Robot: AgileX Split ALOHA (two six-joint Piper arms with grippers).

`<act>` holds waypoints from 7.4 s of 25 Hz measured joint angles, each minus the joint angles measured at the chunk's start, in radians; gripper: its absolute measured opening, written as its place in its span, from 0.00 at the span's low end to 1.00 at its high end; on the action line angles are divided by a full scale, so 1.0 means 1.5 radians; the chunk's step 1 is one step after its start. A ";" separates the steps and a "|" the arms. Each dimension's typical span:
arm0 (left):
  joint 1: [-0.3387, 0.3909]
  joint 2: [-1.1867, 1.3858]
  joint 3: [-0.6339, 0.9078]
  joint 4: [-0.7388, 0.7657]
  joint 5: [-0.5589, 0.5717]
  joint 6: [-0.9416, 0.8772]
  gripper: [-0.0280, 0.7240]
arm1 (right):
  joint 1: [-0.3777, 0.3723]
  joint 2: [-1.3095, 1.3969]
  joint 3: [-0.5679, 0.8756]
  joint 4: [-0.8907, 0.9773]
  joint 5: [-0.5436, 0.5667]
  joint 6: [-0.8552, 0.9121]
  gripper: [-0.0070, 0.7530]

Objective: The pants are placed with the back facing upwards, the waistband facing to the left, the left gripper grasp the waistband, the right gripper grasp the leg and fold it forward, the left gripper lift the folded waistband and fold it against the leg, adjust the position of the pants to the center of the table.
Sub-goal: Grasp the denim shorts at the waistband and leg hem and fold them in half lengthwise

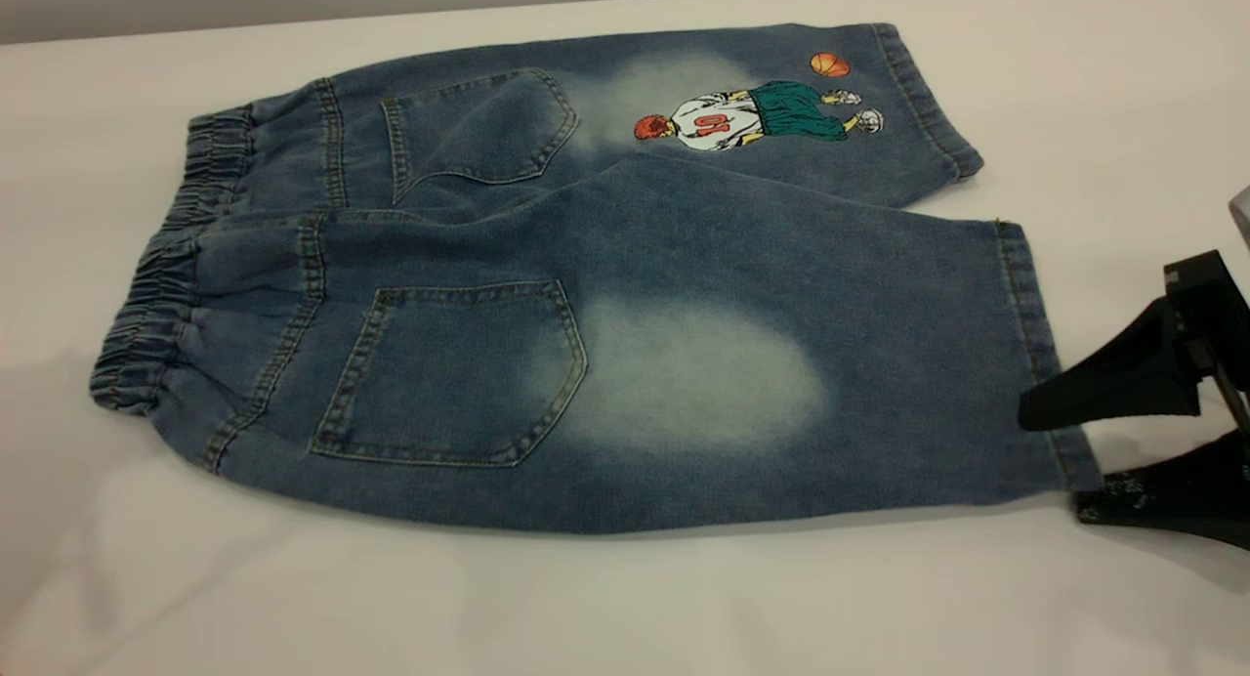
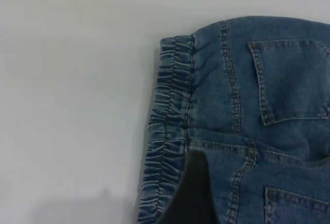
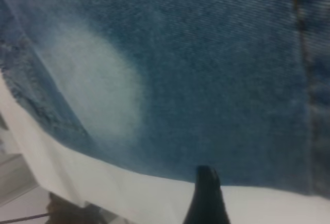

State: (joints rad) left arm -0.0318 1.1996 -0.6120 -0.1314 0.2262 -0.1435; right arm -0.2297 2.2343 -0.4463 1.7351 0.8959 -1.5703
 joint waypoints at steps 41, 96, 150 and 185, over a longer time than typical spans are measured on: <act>0.000 0.013 0.000 0.010 0.088 0.000 0.82 | 0.000 0.013 -0.021 0.002 0.126 0.000 0.03; -0.001 0.526 -0.033 0.088 -0.130 -0.054 0.82 | 0.000 0.013 -0.021 -0.021 0.125 0.000 0.03; -0.068 0.400 -0.210 0.088 -0.032 -0.125 0.23 | 0.001 -0.160 -0.259 -0.048 0.051 0.000 0.03; -0.068 0.688 -0.659 0.088 0.195 -0.097 0.23 | 0.114 0.030 -0.654 -0.292 -0.185 0.240 0.03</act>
State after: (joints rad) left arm -0.1338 2.2321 -1.6000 0.0000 0.5195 -0.2896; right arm -0.0592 2.2797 -1.4266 1.2971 0.6184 -1.2105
